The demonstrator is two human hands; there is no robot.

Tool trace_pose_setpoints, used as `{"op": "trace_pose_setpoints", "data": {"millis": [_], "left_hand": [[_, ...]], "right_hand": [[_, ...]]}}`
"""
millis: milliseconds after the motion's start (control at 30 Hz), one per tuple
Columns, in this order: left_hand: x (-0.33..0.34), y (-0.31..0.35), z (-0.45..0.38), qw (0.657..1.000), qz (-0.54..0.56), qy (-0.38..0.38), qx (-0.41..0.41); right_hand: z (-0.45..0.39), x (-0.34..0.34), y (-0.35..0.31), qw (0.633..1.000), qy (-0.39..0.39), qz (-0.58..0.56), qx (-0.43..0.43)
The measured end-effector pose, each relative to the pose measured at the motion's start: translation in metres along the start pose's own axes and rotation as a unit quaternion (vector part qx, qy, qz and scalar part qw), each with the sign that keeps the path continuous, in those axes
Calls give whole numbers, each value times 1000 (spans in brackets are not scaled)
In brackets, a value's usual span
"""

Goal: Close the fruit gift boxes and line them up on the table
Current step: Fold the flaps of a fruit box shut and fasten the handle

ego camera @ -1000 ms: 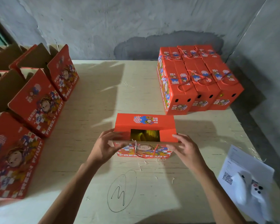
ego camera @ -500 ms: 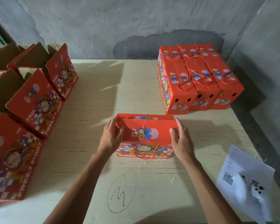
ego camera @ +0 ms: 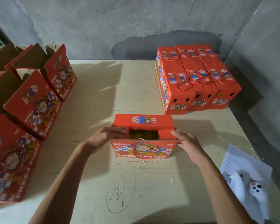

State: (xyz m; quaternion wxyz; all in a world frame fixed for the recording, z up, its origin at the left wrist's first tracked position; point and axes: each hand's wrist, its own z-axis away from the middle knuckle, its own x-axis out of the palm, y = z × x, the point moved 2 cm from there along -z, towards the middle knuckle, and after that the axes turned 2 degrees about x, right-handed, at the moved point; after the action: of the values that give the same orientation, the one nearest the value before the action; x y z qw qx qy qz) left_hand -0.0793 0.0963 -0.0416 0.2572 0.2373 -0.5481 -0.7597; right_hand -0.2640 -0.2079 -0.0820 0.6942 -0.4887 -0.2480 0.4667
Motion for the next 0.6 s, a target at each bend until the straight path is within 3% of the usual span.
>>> {"op": "trace_pose_setpoints", "data": {"millis": [67,133,233,333,400,500,600], "left_hand": [[0,0,4,994,-89,-60,-12],[6,-2,4,957,-279,-74,-6],[22,0,-3,892,-445,69,34],[43,3,-11,854,-484,187,34],[53,-1,-18,829,-520,203,4],[59,-6,-27,826,-520,211,-56],[60,-7,-32,826,-507,235,-70]], "right_hand": [[2,-4,-3,997,-31,74,-19],[4,0,-9,988,-33,149,-21],[6,14,-21,949,40,305,-69],[5,30,-30,889,102,434,-101],[3,44,-34,842,129,517,-84],[0,65,-37,782,185,591,-72],[-1,75,-38,759,203,616,-55]]}}
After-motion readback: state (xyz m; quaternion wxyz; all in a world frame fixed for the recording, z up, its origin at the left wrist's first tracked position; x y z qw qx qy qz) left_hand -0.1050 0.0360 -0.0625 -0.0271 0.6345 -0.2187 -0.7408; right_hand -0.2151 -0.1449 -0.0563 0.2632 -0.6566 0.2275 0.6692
